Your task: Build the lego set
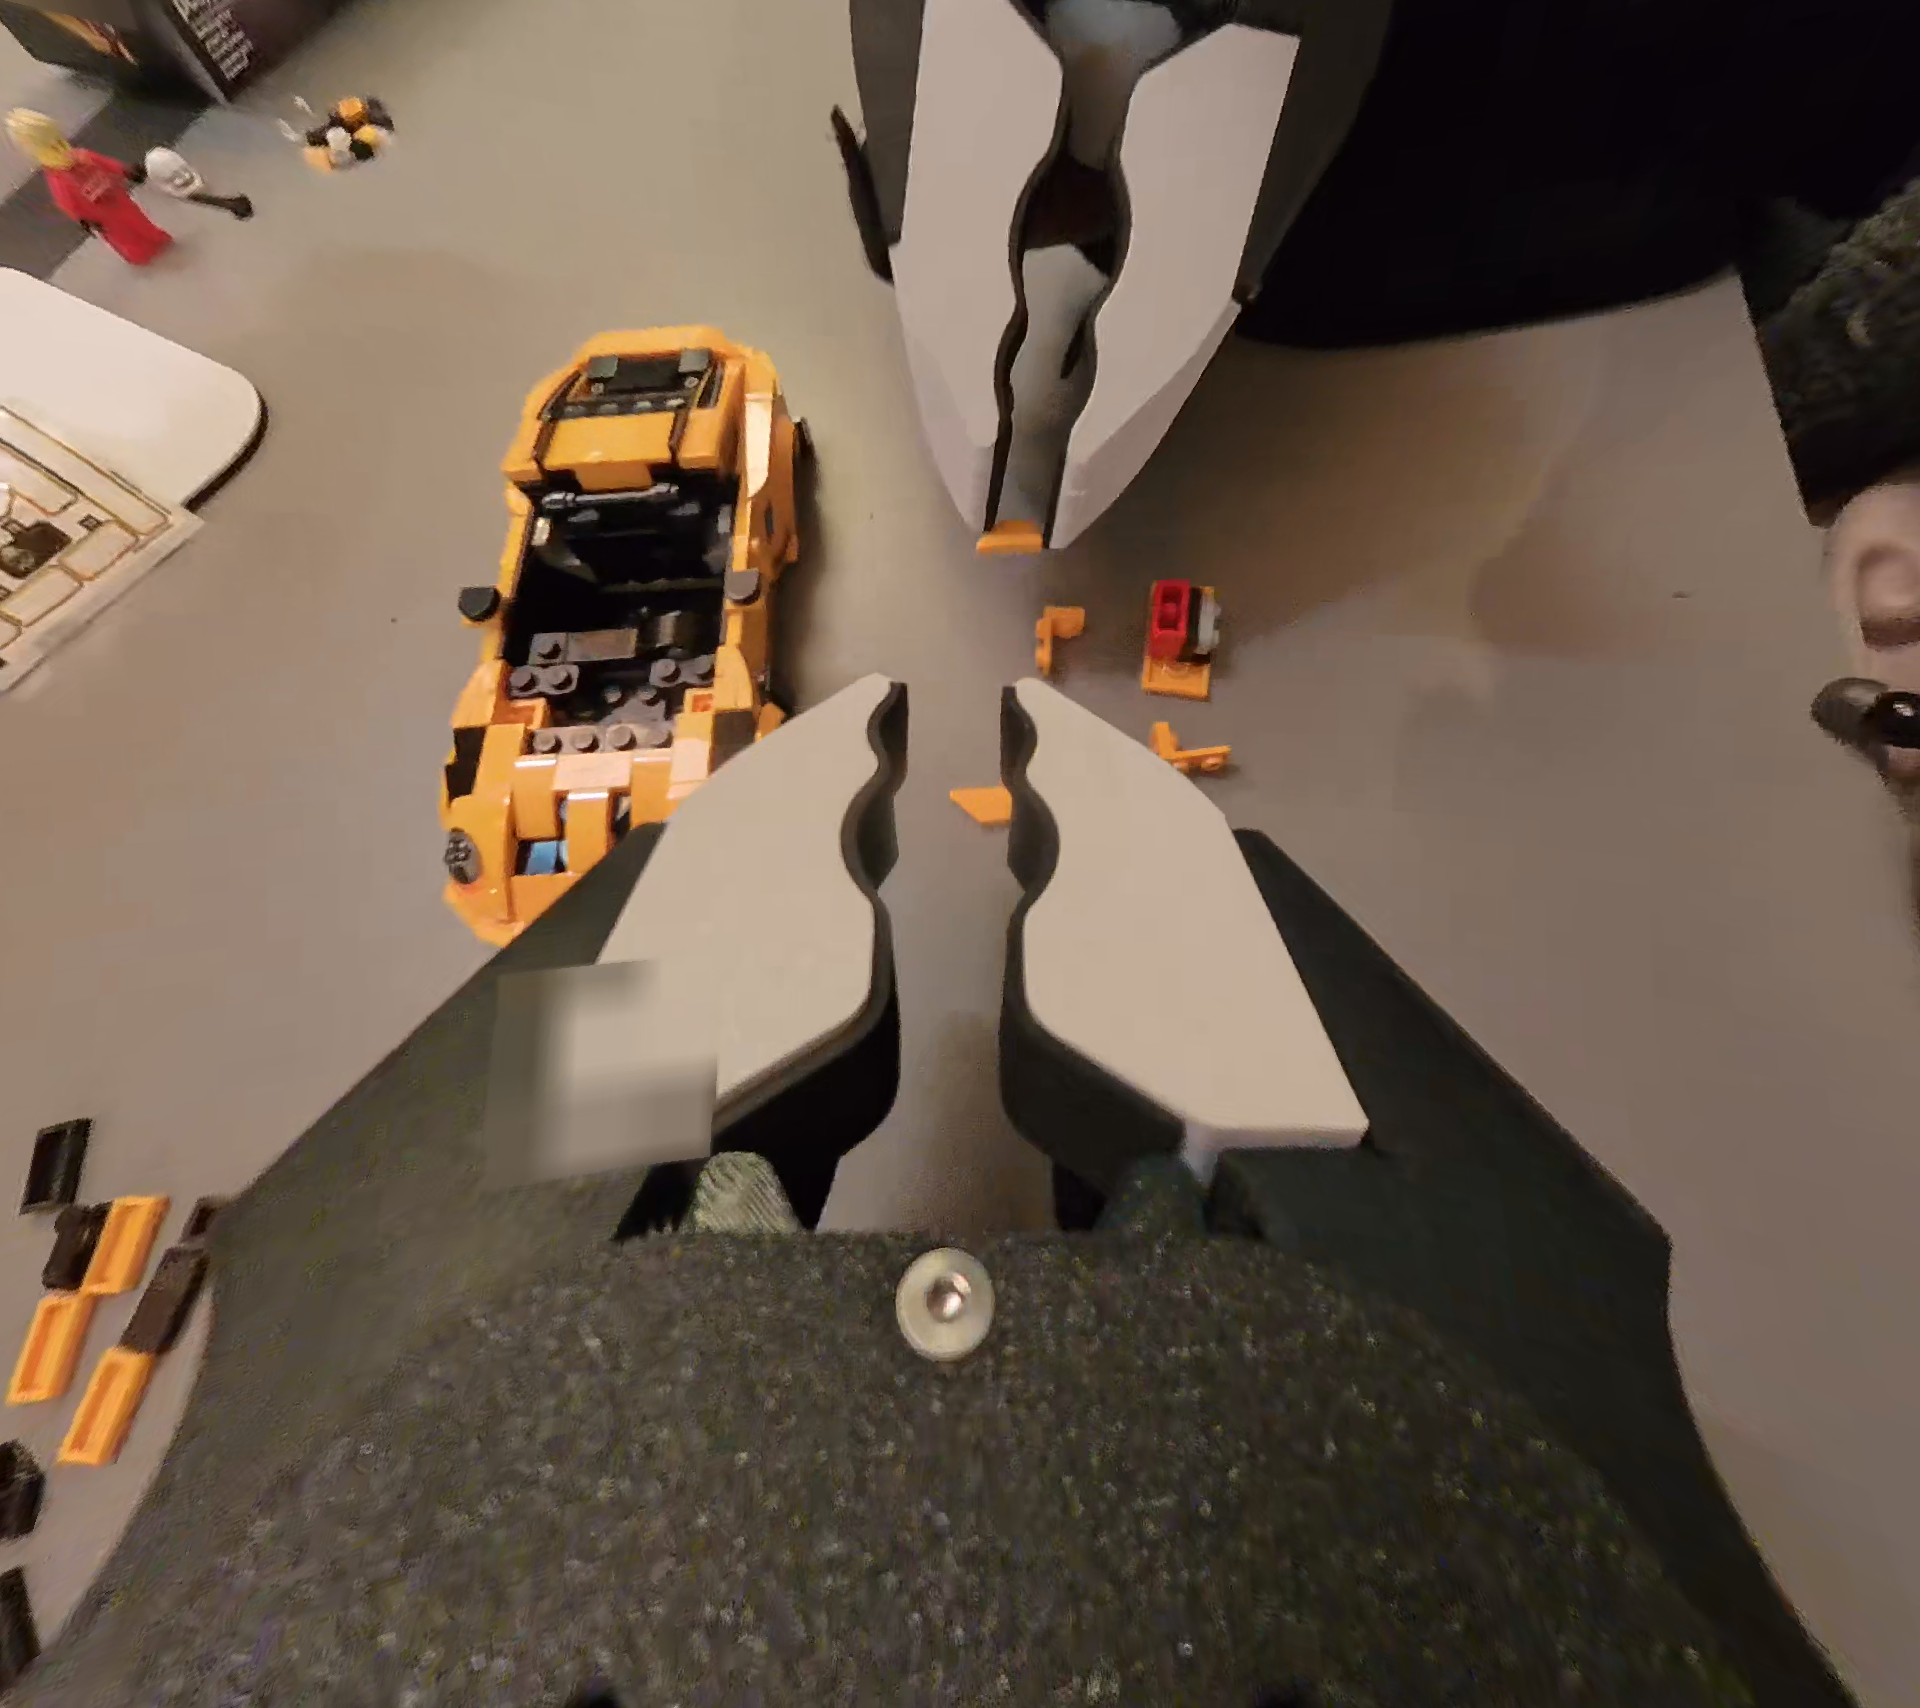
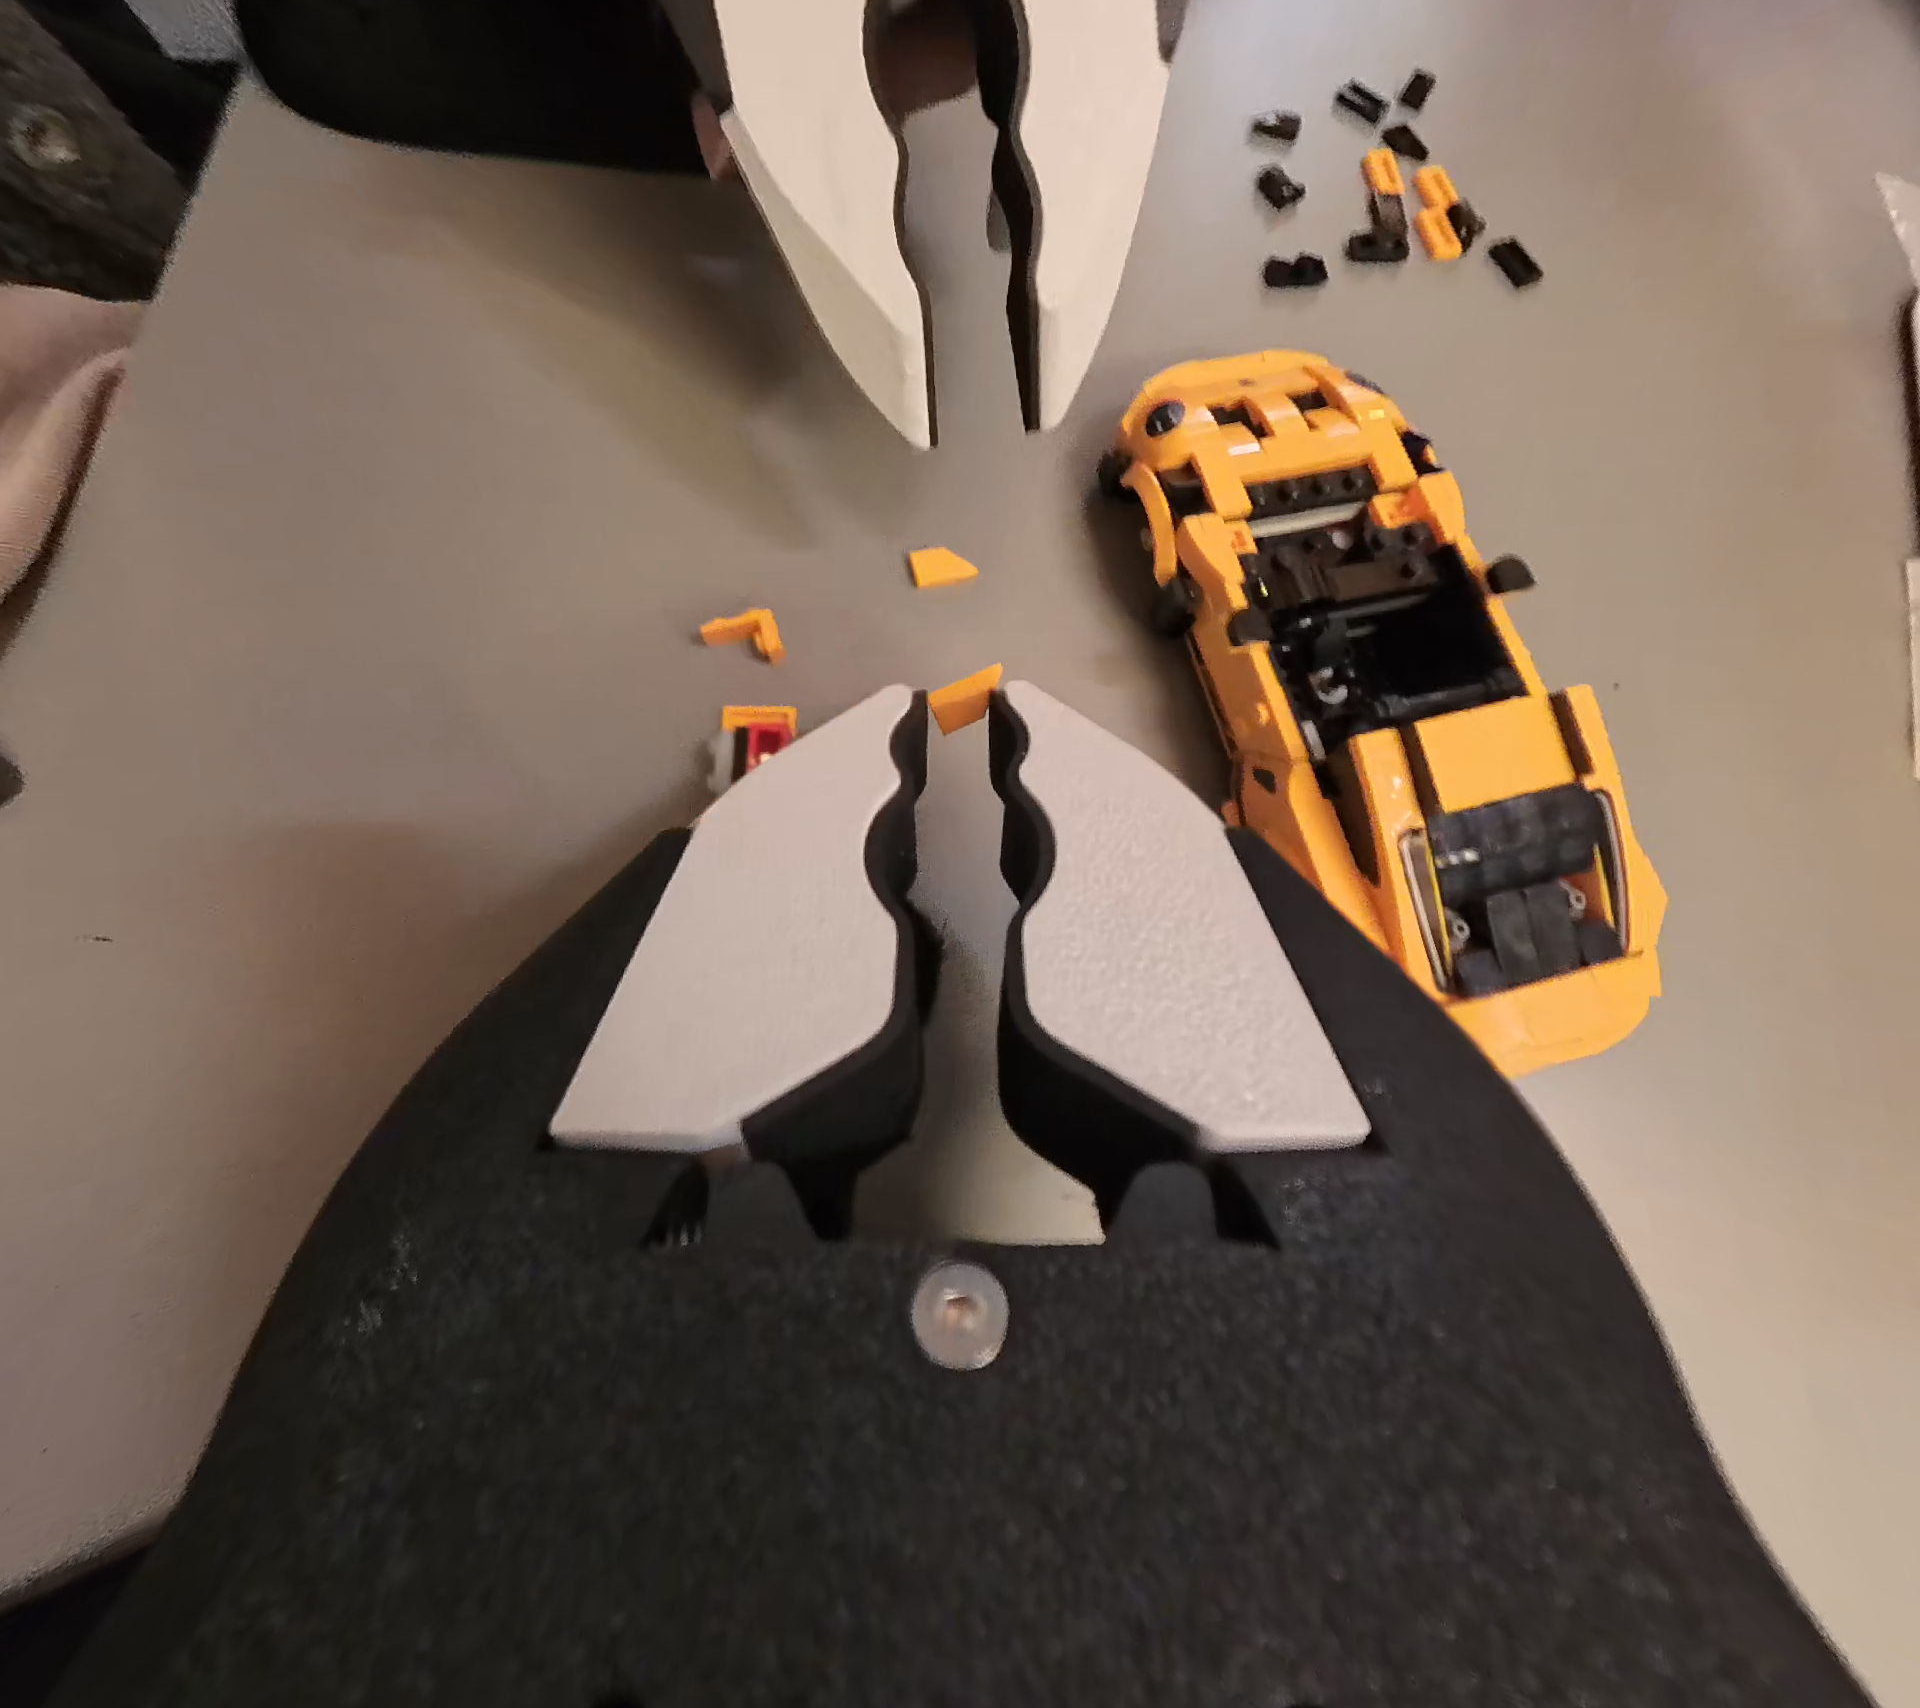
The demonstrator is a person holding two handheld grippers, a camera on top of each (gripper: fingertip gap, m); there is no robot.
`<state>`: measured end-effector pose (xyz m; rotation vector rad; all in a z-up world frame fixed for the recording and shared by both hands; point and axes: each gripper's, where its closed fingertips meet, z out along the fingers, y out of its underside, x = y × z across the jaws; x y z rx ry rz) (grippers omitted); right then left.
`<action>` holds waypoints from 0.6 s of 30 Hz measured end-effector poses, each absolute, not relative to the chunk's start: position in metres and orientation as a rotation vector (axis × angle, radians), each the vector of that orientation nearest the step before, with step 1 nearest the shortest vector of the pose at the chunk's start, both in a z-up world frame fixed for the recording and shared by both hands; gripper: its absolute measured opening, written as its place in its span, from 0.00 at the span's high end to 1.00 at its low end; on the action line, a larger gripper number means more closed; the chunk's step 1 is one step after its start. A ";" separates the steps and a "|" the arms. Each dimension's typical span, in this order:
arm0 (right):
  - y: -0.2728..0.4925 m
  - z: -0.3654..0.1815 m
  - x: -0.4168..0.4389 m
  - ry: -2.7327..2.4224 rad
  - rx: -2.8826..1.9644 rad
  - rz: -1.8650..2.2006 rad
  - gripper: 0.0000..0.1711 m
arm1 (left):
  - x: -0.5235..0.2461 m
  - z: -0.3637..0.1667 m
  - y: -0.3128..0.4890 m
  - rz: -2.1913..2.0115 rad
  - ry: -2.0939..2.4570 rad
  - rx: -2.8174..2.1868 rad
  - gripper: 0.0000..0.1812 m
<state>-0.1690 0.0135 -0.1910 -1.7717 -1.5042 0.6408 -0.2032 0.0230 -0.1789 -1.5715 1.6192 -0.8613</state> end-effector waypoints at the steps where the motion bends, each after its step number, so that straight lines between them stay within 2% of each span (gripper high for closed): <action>1: 0.011 -0.188 -0.172 -1.508 -1.745 0.656 0.94 | -0.202 -0.179 0.020 -0.871 1.618 -1.563 0.91; 10: -0.009 -0.177 -0.195 -1.595 -1.548 0.646 0.94 | -0.193 -0.185 -0.014 -1.172 1.667 -1.623 0.92; 18: -0.017 -0.180 -0.201 -1.689 -1.449 0.528 0.94 | -0.192 -0.175 -0.017 -1.513 1.522 -1.782 0.92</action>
